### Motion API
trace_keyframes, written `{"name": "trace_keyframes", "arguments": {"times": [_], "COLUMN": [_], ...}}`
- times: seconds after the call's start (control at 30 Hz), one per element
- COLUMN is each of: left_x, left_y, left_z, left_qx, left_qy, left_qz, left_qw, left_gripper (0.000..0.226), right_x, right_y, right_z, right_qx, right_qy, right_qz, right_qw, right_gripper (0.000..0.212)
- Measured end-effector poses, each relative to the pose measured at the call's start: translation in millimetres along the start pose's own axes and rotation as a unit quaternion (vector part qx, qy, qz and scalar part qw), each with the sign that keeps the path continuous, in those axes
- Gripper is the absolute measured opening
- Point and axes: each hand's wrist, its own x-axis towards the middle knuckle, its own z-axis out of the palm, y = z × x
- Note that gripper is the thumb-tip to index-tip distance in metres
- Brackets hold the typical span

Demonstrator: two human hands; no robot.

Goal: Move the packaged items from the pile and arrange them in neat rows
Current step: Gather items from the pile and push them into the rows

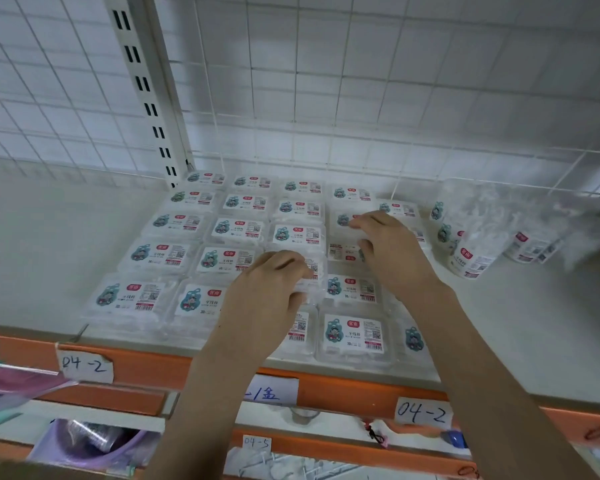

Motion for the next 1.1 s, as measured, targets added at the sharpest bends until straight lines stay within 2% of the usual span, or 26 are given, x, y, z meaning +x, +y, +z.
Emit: {"name": "trace_keyframes", "arguments": {"times": [0.3, 0.43, 0.63, 0.73, 0.87, 0.93, 1.0, 1.1], "left_x": [0, 3, 6, -3, -36, -63, -96, -151], "left_y": [-1, 1, -5, -27, -81, -115, -153, -213], "left_z": [-1, -7, -19, -37, -76, -101, -126, -168], "left_qx": [0.005, 0.002, -0.041, -0.034, -0.019, -0.004, 0.015, 0.031], "left_qy": [-0.009, -0.037, -0.075, -0.051, 0.017, 0.055, 0.069, 0.084], "left_qz": [-0.001, -0.014, -0.039, -0.046, -0.085, -0.124, -0.168, -0.216], "left_qw": [1.0, 0.999, 0.996, 0.997, 0.996, 0.991, 0.983, 0.972], "left_gripper": [0.03, 0.022, 0.036, 0.034, 0.032, 0.03, 0.027, 0.033], "right_x": [17, 17, 15, 11, 7, 6, 6, 6], "right_y": [1, -1, -24, -58, -127, -172, -223, -308], "right_z": [4, 3, -6, -9, 4, 18, 39, 75], "right_qx": [-0.026, -0.029, -0.043, -0.021, 0.014, 0.037, 0.057, 0.092], "right_qy": [-0.018, -0.028, -0.055, -0.023, 0.015, 0.012, 0.014, 0.01], "right_qz": [-0.022, -0.018, 0.017, 0.024, 0.0, -0.013, -0.027, -0.039], "right_qw": [0.999, 0.999, 0.997, 0.999, 1.0, 0.999, 0.998, 0.995], "right_gripper": [0.039, 0.038, 0.038, 0.037, 0.034, 0.034, 0.034, 0.034]}}
